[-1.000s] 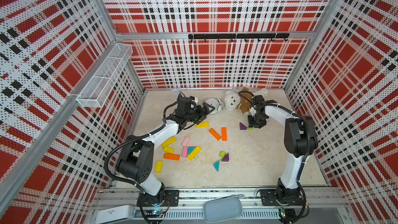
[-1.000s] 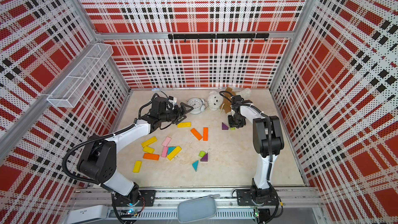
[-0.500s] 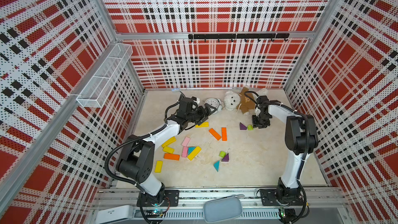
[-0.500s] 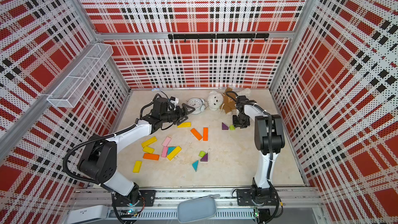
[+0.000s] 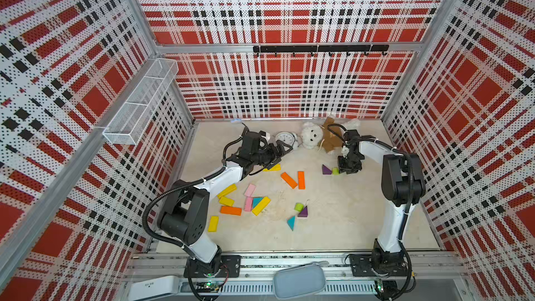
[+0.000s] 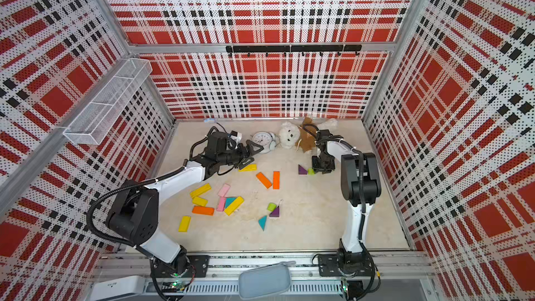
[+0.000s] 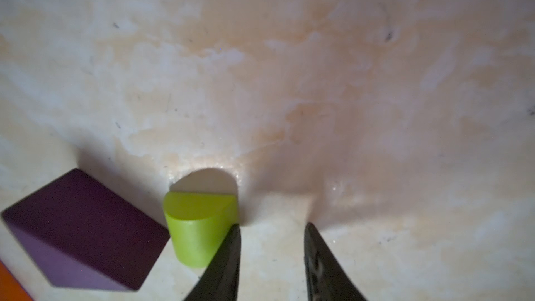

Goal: Assemble a carrot with building blocks
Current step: Pick up the building block from the center of the board.

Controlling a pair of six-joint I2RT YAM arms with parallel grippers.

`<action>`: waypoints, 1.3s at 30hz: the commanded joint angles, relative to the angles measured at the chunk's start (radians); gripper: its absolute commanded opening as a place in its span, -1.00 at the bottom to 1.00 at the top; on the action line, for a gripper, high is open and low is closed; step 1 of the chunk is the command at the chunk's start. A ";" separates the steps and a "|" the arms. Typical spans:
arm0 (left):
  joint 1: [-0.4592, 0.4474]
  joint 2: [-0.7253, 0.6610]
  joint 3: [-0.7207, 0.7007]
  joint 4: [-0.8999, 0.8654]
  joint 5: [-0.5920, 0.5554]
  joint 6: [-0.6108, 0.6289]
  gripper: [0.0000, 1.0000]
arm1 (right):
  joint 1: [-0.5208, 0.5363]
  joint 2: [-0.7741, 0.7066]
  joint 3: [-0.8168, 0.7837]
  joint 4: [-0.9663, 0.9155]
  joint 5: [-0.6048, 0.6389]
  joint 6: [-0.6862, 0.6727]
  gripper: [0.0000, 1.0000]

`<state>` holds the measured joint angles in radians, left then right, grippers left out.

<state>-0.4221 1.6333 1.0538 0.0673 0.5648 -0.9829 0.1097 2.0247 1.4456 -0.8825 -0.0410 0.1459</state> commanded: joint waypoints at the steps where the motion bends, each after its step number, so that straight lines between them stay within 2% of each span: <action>1: -0.007 0.016 0.025 0.024 0.009 0.009 0.94 | -0.001 0.028 0.030 0.009 -0.002 -0.003 -0.21; 15: -0.007 0.020 0.026 0.026 0.012 0.012 0.94 | -0.001 0.015 0.041 -0.006 0.030 -0.006 -0.16; 19: -0.004 0.017 0.026 0.026 0.013 0.012 0.94 | -0.001 -0.056 0.035 -0.021 0.043 0.010 -0.15; 23: 0.007 0.007 0.019 0.026 -0.003 0.008 0.94 | 0.027 -0.187 -0.006 -0.038 0.048 0.029 -0.10; 26: 0.034 -0.001 0.009 0.026 -0.017 -0.005 0.94 | 0.095 -0.293 -0.062 -0.049 0.064 0.049 -0.06; 32: 0.099 -0.015 0.008 0.025 -0.016 -0.011 0.94 | 0.345 -0.437 -0.183 -0.103 0.133 0.134 0.06; 34: 0.110 -0.025 0.006 0.025 -0.020 -0.010 0.95 | 0.440 -0.472 -0.217 -0.122 0.152 0.190 0.09; 39: 0.125 -0.014 0.003 0.025 -0.031 -0.008 0.95 | 0.664 -0.514 -0.319 -0.060 0.096 0.387 0.18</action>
<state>-0.3073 1.6398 1.0538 0.0681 0.5415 -0.9852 0.6971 1.5414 1.1667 -0.9573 0.0631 0.3809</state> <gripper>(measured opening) 0.972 0.585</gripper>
